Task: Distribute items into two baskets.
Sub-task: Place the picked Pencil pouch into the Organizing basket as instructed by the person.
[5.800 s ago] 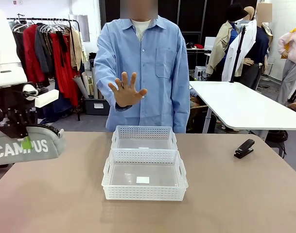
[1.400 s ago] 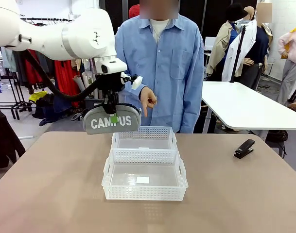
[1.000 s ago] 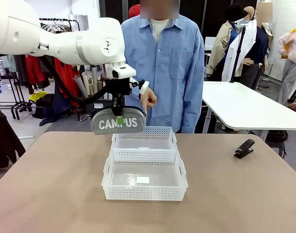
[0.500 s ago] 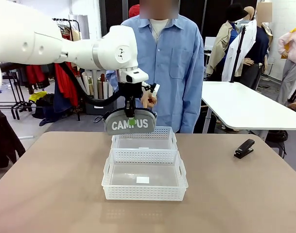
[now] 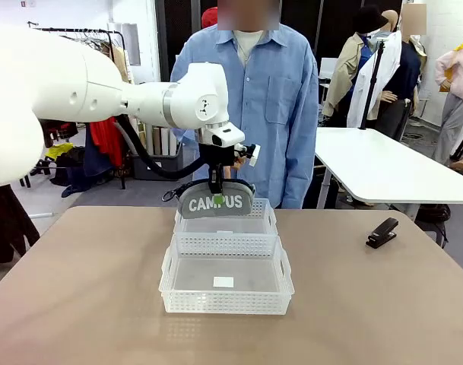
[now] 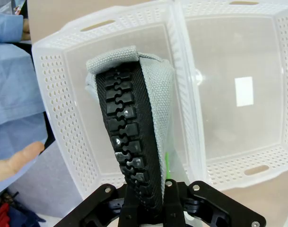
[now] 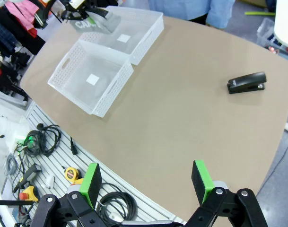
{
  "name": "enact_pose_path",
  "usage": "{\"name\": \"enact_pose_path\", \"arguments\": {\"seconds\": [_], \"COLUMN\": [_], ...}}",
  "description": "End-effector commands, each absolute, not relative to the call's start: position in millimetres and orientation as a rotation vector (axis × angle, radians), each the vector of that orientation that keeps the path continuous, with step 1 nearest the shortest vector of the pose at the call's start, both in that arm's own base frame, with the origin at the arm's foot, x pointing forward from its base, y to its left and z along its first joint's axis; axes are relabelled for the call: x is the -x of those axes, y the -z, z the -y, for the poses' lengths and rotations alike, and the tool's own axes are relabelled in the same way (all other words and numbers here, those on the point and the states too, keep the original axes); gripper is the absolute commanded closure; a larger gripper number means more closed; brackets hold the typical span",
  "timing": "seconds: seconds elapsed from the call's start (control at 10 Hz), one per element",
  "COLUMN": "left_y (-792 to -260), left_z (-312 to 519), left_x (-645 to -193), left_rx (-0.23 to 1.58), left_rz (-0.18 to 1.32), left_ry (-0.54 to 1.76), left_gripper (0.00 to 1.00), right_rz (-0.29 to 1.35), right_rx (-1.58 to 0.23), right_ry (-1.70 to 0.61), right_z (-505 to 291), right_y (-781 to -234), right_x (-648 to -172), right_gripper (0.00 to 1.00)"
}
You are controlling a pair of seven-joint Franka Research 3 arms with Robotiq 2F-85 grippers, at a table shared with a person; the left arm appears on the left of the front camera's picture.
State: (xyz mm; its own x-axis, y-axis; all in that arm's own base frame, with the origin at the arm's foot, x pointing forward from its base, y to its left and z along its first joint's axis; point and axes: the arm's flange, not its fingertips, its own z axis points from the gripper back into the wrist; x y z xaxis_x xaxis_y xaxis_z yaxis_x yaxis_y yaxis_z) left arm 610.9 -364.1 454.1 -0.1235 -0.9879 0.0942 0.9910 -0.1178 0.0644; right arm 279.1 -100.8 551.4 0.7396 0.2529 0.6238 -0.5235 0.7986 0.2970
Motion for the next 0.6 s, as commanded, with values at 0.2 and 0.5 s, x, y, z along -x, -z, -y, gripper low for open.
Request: {"name": "enact_pose_path", "arguments": {"seconds": [0.2,0.5], "left_y": [-429,-400], "left_z": [373,381], "left_x": [-620,-624], "left_rx": [-0.011,-0.028], "left_rz": [0.150,0.126], "left_ry": [1.706,1.754], "left_gripper": [1.00,1.00], "right_rz": [0.606,0.606], "right_rx": [-0.494,-0.494], "right_ry": [-0.450,-0.450], "right_z": [100,100], "right_y": [-552,-552], "right_x": [-279,-279], "right_gripper": [0.00,0.00]}}
